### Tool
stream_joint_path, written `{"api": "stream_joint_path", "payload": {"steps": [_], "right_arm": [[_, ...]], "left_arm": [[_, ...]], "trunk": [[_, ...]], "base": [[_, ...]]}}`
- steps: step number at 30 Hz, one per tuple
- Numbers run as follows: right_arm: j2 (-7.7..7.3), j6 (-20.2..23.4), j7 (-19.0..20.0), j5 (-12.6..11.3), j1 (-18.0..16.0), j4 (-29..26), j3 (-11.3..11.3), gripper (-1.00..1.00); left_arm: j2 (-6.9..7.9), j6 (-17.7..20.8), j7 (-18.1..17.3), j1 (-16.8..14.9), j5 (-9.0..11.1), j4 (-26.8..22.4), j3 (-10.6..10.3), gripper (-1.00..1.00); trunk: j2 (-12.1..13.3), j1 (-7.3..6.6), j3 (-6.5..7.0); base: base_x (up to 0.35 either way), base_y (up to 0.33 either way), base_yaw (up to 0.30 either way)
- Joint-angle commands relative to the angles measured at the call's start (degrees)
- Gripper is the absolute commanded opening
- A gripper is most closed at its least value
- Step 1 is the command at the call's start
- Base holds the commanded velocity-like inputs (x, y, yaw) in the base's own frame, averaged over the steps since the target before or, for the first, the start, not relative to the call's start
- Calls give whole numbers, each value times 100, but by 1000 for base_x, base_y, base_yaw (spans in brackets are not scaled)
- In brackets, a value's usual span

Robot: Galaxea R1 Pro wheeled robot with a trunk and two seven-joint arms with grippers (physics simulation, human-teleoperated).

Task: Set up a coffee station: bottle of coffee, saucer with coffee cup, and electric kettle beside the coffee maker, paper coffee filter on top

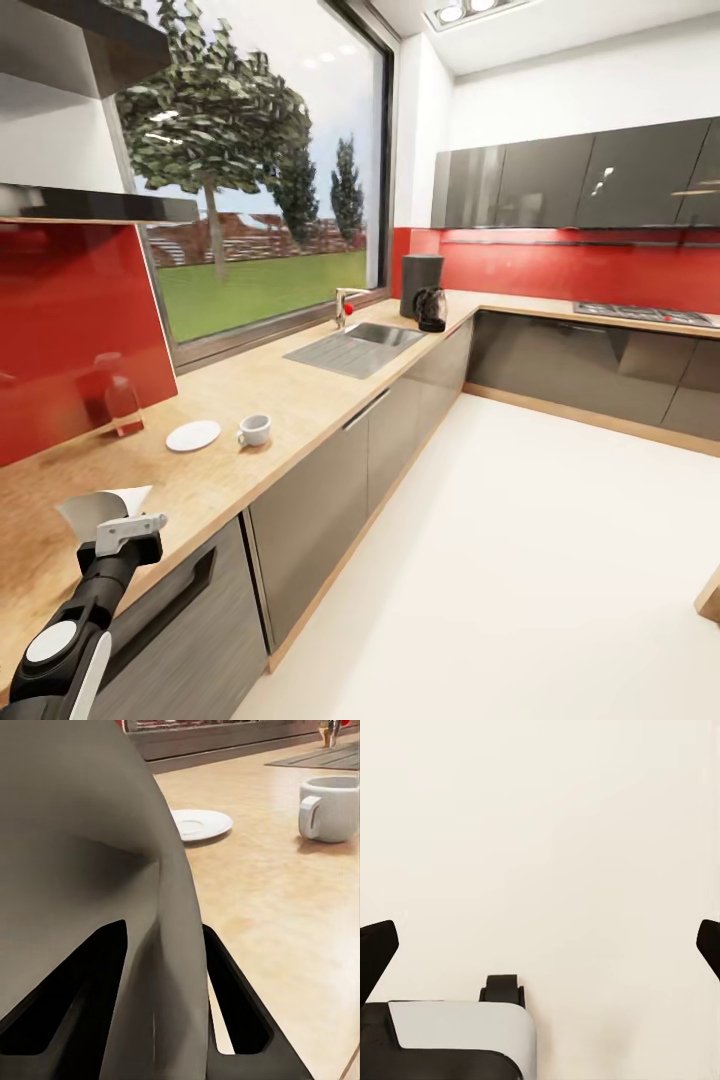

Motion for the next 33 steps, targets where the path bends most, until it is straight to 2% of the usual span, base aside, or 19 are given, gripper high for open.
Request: {"api": "stream_joint_path", "payload": {"steps": [1,9,33], "right_arm": [[1,-19,-4,7,-4,5,0,100],[21,-22,-13,4,-4,5,-9,100],[22,-22,-13,1,-4,5,-9,100]], "left_arm": [[0,32,-8,-3,-9,-8,2,-100],[0,23,-8,-3,-1,-24,11,-100],[0,23,-8,-3,8,-32,11,-100]], "trunk": [[37,-22,12],[37,-22,12],[37,-22,12]], "base": [[0,0,0],[0,0,-23],[0,0,-247]]}}
